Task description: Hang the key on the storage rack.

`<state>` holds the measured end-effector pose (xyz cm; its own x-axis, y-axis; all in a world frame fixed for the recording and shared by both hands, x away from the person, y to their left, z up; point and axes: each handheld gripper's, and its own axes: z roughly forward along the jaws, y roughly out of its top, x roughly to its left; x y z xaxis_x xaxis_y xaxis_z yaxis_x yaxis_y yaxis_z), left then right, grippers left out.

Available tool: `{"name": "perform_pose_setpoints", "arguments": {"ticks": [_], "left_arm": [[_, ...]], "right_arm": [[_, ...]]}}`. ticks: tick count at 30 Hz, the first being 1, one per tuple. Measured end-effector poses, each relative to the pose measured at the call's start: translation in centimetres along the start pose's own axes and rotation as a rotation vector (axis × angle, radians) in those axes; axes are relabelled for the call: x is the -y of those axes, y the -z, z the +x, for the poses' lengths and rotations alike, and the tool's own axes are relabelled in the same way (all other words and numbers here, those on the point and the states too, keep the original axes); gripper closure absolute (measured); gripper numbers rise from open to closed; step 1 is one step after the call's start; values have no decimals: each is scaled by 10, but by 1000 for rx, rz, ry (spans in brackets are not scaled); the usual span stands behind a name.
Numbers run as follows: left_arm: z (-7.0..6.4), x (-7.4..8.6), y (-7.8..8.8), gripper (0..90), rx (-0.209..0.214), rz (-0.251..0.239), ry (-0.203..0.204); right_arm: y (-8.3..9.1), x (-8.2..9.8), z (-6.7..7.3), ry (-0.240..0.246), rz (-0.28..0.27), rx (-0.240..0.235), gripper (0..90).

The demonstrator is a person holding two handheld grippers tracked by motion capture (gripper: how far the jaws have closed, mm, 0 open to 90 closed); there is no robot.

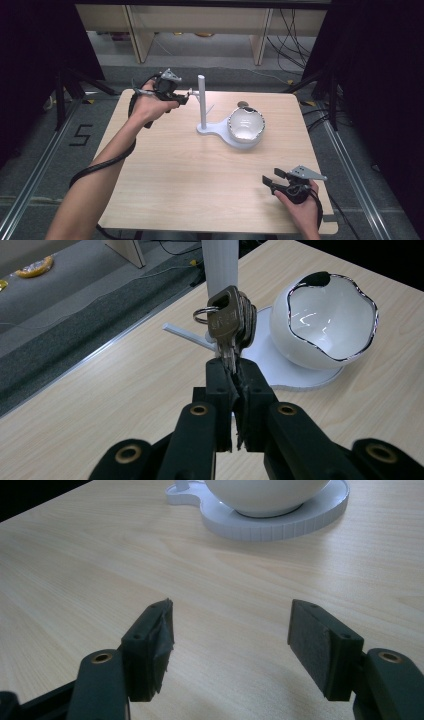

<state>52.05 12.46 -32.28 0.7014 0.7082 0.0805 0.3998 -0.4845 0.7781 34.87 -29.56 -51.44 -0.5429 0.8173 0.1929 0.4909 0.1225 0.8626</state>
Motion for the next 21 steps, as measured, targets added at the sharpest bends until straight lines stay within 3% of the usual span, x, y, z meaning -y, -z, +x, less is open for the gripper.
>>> {"name": "perform_pose_setpoints", "arguments": {"ticks": [1,16,18,20,21], "left_arm": [[0,0,0,852,0,0,0],[3,9,4,852,0,20,9],[4,10,4,852,-6,21,12],[5,10,4,852,-8,23,15],[5,10,4,852,-9,23,15]], "right_arm": [[0,1,3,-48,3,-13,357],[-1,1,2,-34,17,15,357],[-1,1,3,-40,13,1,357],[-1,1,2,-32,19,11,357],[-1,0,0,-6,18,8,357]]}}
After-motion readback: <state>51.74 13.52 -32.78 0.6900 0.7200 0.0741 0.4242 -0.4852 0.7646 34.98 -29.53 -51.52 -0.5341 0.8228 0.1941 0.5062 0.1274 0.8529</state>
